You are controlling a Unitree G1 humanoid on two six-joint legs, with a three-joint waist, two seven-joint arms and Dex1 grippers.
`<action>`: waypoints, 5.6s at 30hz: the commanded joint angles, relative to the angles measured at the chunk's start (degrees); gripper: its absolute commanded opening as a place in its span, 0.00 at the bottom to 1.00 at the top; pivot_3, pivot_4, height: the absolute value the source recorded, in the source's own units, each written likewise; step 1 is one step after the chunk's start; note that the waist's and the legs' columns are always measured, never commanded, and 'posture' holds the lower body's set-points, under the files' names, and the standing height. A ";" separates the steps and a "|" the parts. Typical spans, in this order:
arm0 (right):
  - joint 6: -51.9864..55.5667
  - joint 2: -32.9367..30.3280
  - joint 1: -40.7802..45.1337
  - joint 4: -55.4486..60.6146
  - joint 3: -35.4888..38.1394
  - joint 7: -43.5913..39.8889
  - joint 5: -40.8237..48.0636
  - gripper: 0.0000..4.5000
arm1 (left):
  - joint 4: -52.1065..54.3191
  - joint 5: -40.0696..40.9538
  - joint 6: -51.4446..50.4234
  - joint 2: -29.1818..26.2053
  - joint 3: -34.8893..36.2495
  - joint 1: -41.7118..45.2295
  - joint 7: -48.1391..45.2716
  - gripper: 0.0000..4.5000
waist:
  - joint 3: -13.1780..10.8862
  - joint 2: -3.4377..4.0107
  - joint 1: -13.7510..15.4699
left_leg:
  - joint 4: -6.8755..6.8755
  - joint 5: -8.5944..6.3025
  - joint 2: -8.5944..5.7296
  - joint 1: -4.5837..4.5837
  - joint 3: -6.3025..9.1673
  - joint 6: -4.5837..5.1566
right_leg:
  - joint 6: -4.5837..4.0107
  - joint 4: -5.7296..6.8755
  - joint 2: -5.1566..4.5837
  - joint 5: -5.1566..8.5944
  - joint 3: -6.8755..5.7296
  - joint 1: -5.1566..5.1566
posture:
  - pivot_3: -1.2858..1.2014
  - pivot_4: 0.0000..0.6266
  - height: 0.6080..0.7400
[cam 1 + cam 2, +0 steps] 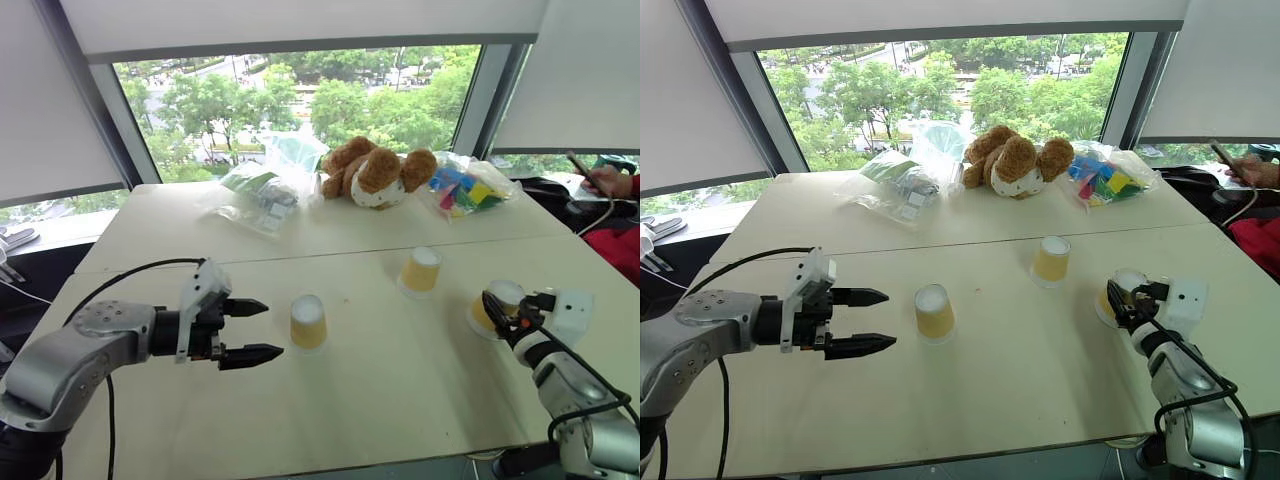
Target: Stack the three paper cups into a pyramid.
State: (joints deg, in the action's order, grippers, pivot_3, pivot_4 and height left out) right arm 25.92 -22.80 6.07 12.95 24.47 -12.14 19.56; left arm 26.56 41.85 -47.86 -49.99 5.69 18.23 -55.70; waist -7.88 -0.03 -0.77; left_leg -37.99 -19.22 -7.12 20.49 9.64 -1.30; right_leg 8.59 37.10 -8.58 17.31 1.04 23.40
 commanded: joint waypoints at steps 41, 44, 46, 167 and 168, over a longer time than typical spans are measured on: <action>4.44 -10.99 -2.54 21.03 -16.67 -23.15 9.78 0.98 | -1.70 -3.24 3.60 -1.18 -3.19 -1.47 -3.61 1.00 | -0.03 -0.05 0.17 | -0.04 -0.01 0.00 0.04 0.01 0.01 | 0.01 -0.05 0.00 0.00 0.01 0.00 | 0.52 0.24 1.00; 11.03 -12.41 4.26 23.00 -8.82 -19.91 19.57 0.98 | -3.09 -2.94 3.61 -1.11 -2.77 -0.41 -3.87 1.00 | -0.04 -0.04 0.12 | -0.04 -0.01 0.01 0.04 0.00 0.02 | 0.01 -0.06 0.00 0.00 0.01 0.00 | 0.52 0.24 1.00; 12.75 -11.93 9.35 20.25 -5.54 -16.81 22.46 0.98 | -3.54 -3.11 3.94 -1.12 -2.97 0.18 -4.06 1.00 | -0.04 -0.05 0.13 | -0.03 -0.01 0.03 0.03 0.01 0.02 | 0.01 -0.06 0.02 0.00 0.00 0.00 | 0.52 0.24 1.00; 27.71 -39.12 -10.31 36.79 11.89 -13.28 62.45 0.99 | -41.95 -25.20 37.32 21.89 -16.16 20.31 -10.84 1.00 | -0.16 -0.44 1.47 | -0.35 -0.02 -0.02 0.20 -0.01 0.05 | 0.08 -0.01 -0.06 -0.05 -0.16 -0.08 | 0.52 0.24 1.00; 27.55 -39.30 -10.66 36.98 11.79 -12.88 62.58 0.99 | -42.92 -25.54 38.03 22.60 -16.40 20.91 -11.24 1.00 | -0.17 -0.48 1.47 | -0.35 -0.02 -0.02 0.20 -0.01 0.05 | 0.08 -0.01 -0.06 -0.05 -0.16 -0.08 | 0.52 0.24 1.00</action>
State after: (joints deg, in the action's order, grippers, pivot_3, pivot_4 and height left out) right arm 54.51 -61.57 -4.46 48.65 35.72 -25.76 80.31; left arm -16.13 16.81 -11.82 -27.49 -10.70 37.70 -66.33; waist -8.05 -0.50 0.69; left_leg -38.35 -19.24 -7.14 20.68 9.64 -1.26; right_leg 8.67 37.09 -8.63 17.25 0.87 23.32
